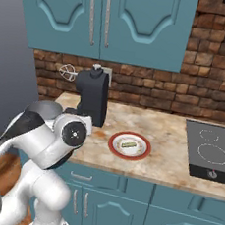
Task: Add butter and sugar cubes to the stand mixer bowl and then turn on the stand mixer to begin making frosting.
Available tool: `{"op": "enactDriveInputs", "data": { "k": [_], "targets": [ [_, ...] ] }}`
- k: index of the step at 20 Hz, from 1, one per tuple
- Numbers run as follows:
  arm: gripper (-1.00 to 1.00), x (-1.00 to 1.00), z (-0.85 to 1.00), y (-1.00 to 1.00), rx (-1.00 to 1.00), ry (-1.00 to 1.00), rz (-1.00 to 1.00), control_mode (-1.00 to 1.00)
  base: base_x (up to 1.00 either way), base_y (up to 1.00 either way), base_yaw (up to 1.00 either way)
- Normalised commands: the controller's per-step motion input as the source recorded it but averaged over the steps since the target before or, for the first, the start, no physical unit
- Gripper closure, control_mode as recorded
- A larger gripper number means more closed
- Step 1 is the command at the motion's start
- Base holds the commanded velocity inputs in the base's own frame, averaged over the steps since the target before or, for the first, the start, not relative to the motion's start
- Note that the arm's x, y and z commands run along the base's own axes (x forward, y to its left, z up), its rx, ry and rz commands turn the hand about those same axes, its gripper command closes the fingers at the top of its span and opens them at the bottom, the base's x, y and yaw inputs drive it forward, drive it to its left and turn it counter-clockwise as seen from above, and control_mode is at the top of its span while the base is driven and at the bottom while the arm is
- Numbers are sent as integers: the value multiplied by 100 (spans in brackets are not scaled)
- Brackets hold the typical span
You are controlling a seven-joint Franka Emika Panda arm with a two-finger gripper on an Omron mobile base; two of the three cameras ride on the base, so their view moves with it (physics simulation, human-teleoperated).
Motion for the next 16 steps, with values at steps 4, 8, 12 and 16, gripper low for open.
{"op": "enactDriveInputs", "data": {
  "k": [4,8,12,16],
  "targets": [
    [100,-12,96,76,-13,18,-3,-100,0,0,0],
    [100,-1,37,88,-22,20,-3,-100,0,0,0],
    [100,22,-1,81,-22,17,-8,-100,0,0,0],
    [100,42,-20,59,-18,23,-10,-100,0,0,0]
  ]
}}
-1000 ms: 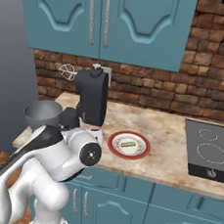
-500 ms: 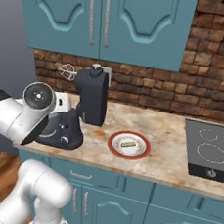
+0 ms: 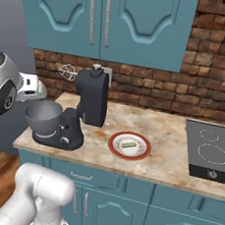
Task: Add butter and sugar cubes to the stand mixer bowl and then turn on the stand mixer to begin making frosting.
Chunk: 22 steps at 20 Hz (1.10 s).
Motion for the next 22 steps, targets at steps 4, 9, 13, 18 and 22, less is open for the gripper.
{"op": "enactDriveInputs", "data": {
  "k": [4,9,13,18,22],
  "targets": [
    [100,53,-39,41,-11,27,-9,-100,0,0,0],
    [100,56,-55,21,-7,16,-4,-100,0,0,0],
    [100,65,-49,17,-1,7,0,-100,0,0,0],
    [100,61,-46,6,0,4,0,-100,0,0,0],
    [100,46,-47,4,-2,8,0,-100,0,0,0]
  ]
}}
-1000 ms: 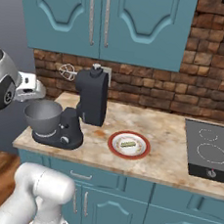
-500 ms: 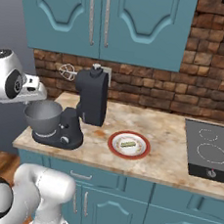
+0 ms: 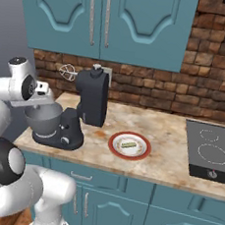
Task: Add butter and sugar cubes to the stand mixer bowl and then turn on the stand mixer to begin making frosting.
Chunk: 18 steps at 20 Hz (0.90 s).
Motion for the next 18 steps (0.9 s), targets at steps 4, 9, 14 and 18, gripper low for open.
{"op": "enactDriveInputs", "data": {
  "k": [4,9,14,18],
  "targets": [
    [100,42,-47,9,-2,5,0,-100,0,0,0],
    [100,36,-38,5,-1,5,0,-100,0,0,0],
    [-100,26,-27,20,-3,8,-1,-100,0,0,0],
    [-100,26,-19,6,-1,8,-2,-100,0,0,0]
  ]
}}
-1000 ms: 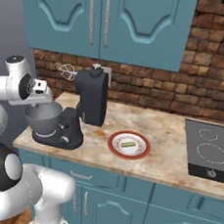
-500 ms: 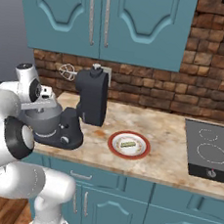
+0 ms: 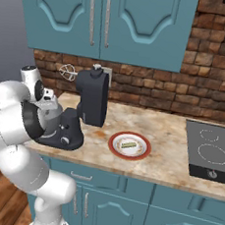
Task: Add butter and sugar cubes to the stand mixer bowl and then turn on the stand mixer to begin making frosting.
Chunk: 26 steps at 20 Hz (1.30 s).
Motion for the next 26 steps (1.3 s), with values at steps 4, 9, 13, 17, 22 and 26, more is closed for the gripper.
{"op": "enactDriveInputs", "data": {
  "k": [4,9,13,17,22,26],
  "targets": [
    [-100,11,-1,0,0,3,-1,-100,0,0,0],
    [-100,-58,59,-2,0,-1,-2,-100,0,0,0],
    [-100,-98,67,-43,0,-2,-5,-100,0,0,0],
    [-100,-99,52,-100,1,0,-1,-100,0,0,0],
    [-100,-50,11,-100,2,3,-16,-100,0,0,0],
    [-100,-1,0,-100,4,10,-27,-100,0,0,0]
  ]
}}
